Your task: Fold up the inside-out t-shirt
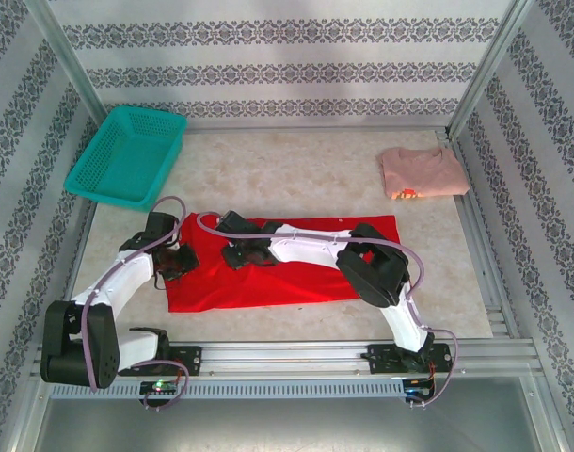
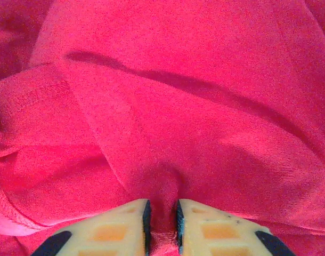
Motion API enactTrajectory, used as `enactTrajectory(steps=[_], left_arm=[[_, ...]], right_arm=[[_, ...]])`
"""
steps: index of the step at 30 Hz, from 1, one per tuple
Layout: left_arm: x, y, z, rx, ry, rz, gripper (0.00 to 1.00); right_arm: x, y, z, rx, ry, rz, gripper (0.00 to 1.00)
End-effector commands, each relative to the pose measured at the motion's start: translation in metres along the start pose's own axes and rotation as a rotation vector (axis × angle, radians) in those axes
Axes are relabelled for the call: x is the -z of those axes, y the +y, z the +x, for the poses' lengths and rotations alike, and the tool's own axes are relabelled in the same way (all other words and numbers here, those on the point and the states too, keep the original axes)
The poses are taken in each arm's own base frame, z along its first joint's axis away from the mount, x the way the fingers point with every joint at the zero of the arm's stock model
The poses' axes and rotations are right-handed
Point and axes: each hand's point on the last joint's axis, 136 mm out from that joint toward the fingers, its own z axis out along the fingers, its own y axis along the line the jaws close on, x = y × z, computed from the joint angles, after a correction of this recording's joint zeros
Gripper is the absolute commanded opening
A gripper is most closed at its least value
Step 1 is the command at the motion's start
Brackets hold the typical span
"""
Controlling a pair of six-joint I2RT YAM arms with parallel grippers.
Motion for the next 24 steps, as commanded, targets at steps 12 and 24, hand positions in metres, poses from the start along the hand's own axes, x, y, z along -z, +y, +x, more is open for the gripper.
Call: enactTrajectory(steps=[12, 24], left_arm=[[0.02, 0.009, 0.002, 0.016, -0.088, -0.014, 0.05], [0.032, 0.019, 0.011, 0.075, -0.165, -0.004, 0.45]], right_arm=[[0.039, -0.019, 0.023, -0.11, -0.021, 0.014, 0.07], [0.049, -0.021, 0.056, -0.166, 0.04, -0.027, 0.33]])
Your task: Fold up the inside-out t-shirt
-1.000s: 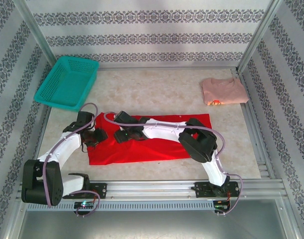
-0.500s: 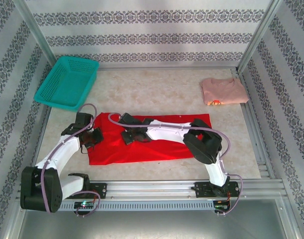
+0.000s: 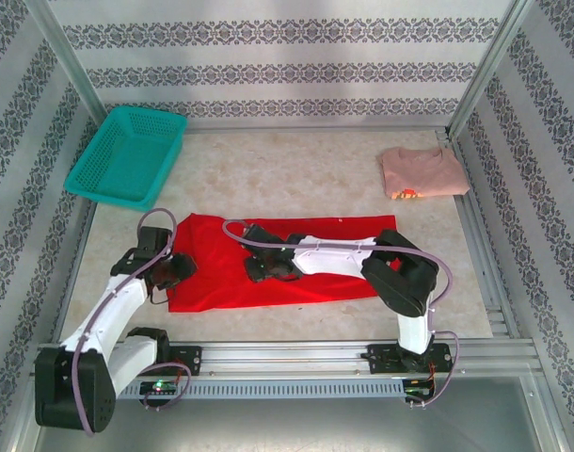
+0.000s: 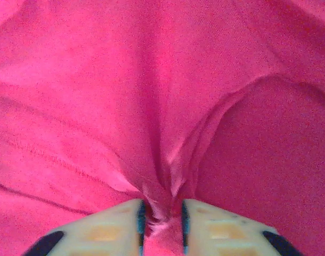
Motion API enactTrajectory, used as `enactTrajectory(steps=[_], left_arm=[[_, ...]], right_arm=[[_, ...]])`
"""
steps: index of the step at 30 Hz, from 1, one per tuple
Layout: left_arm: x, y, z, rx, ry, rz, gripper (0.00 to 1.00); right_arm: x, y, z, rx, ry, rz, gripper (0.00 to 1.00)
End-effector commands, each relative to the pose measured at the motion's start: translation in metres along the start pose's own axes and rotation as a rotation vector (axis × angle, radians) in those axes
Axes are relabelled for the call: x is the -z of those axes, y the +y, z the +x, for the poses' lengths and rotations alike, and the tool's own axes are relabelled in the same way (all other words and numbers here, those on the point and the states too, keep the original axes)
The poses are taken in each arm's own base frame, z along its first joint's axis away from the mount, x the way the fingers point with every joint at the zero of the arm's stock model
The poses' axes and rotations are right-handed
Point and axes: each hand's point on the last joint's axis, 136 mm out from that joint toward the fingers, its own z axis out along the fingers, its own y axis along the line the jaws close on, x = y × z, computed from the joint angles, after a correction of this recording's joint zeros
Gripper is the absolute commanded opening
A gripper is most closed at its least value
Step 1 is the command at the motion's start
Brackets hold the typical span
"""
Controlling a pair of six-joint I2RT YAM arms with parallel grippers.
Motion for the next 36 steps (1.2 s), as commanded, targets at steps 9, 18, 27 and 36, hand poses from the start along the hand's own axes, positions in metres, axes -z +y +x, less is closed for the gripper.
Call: enactTrajectory(steps=[9, 18, 27, 36], left_arm=[[0.014, -0.034, -0.025, -0.047, -0.075, 0.12, 0.57], [-0.002, -0.026, -0.076, -0.043, -0.145, -0.02, 0.82], [-0.022, -0.007, -0.084, -0.043, 0.001, -0.066, 1.0], [-0.042, -0.021, -0.075, -0.125, 0.117, 0.028, 1.0]], right_arm=[[0.036, 0.032, -0.034, 0.079, -0.112, -0.156, 0.49], [-0.018, 0.03, -0.033, 0.021, -0.014, -0.149, 0.32], [0.005, 0.04, -0.04, 0.014, -0.059, -0.296, 0.41], [0.048, 0.012, -0.047, -0.003, -0.137, -0.352, 0.47]])
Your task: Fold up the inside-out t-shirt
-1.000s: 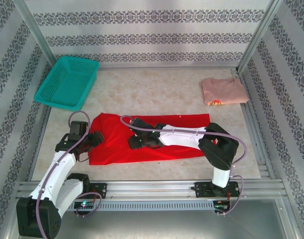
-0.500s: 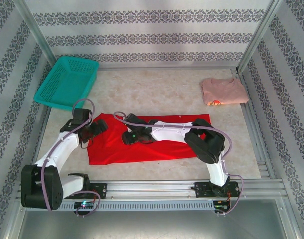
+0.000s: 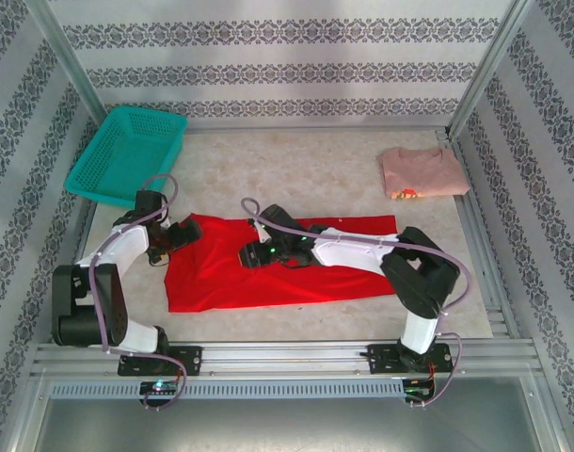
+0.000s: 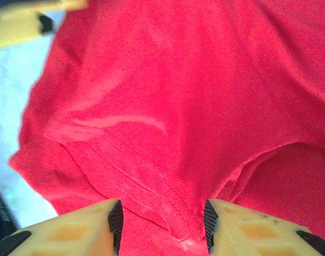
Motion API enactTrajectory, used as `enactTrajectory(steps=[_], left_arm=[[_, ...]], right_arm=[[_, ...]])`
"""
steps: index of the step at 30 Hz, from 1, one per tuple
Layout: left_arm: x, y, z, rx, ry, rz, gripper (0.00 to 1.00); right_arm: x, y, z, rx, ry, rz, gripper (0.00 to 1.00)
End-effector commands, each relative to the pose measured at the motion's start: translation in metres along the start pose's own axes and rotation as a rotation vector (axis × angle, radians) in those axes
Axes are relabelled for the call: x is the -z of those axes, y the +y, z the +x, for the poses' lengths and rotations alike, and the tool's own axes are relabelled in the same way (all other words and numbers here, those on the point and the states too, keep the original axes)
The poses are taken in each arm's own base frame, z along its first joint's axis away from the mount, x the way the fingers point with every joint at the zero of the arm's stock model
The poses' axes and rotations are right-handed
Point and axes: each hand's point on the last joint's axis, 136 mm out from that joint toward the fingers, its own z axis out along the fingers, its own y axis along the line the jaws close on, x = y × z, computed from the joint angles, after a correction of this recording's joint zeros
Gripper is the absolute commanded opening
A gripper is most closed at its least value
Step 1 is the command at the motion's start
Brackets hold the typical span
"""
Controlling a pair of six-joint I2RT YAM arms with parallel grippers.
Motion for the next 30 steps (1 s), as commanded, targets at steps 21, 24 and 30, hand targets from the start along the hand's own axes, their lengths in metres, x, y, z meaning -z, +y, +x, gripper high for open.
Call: enactTrajectory(steps=[21, 24, 30], left_arm=[[-0.011, 0.005, 0.014, -0.033, 0.067, 0.013, 1.0], [-0.016, -0.005, 0.019, -0.02, 0.079, 0.087, 1.0], [-0.022, -0.014, 0.034, 0.001, 0.114, 0.169, 1.0]], right_arm=[[0.018, -0.015, 0.005, -0.007, -0.015, -0.041, 0.46], [0.018, -0.015, 0.004, -0.008, -0.015, -0.039, 0.46], [0.018, -0.013, 0.004, -0.016, -0.017, -0.045, 0.46]])
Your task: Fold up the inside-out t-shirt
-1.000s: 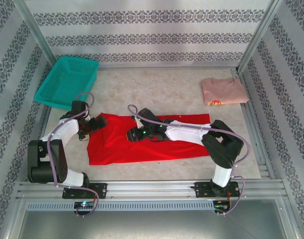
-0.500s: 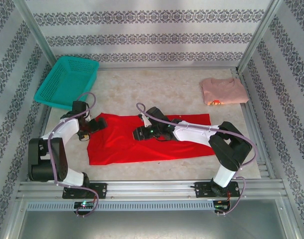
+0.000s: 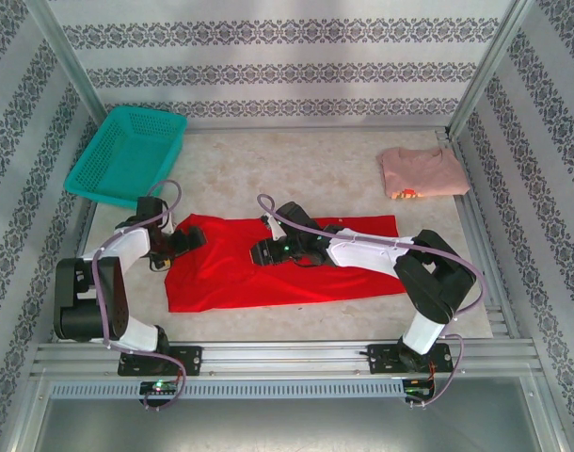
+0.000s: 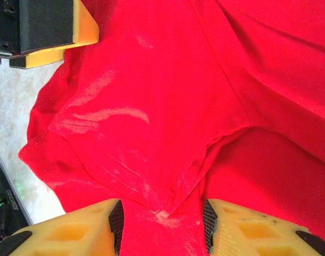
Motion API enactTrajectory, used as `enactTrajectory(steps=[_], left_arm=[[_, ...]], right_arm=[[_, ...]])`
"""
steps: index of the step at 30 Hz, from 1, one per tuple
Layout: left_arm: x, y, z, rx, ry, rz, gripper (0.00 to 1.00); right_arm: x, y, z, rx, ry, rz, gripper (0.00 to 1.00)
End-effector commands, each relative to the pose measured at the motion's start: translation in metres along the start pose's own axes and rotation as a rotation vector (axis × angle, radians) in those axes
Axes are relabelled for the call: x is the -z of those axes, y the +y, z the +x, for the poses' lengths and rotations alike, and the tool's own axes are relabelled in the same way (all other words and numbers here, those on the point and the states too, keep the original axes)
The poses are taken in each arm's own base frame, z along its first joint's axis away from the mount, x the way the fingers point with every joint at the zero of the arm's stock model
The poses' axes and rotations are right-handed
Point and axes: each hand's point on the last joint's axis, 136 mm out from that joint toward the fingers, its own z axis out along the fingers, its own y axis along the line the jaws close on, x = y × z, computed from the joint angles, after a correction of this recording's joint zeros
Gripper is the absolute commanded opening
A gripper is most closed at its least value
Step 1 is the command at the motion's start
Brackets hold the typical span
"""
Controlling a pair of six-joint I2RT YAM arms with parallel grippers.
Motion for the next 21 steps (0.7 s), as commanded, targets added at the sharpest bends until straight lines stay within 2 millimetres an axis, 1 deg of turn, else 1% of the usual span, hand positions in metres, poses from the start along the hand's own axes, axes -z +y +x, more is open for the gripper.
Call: enactTrajectory(steps=[1, 3, 7, 12, 17, 21], left_arm=[[-0.009, -0.016, 0.017, 0.018, 0.055, 0.121, 1.0], [-0.007, -0.018, 0.02, 0.01, 0.056, 0.128, 1.0], [-0.008, -0.028, 0.03, -0.025, 0.092, 0.16, 1.0], [-0.003, -0.039, 0.036, -0.069, 0.088, 0.175, 0.98], [-0.003, -0.041, 0.041, -0.087, 0.088, 0.174, 0.91], [-0.008, -0.048, 0.049, -0.108, 0.11, 0.192, 0.78]], right_arm=[[0.002, 0.002, -0.002, -0.003, -0.009, -0.012, 0.46], [0.002, 0.002, -0.003, -0.004, -0.009, -0.011, 0.46], [-0.002, 0.002, -0.001, -0.013, 0.0, -0.013, 0.46], [-0.004, 0.003, 0.0, -0.017, 0.003, -0.013, 0.46], [-0.006, 0.003, 0.002, -0.021, 0.011, -0.013, 0.46], [-0.008, 0.003, 0.003, -0.021, 0.016, -0.011, 0.46]])
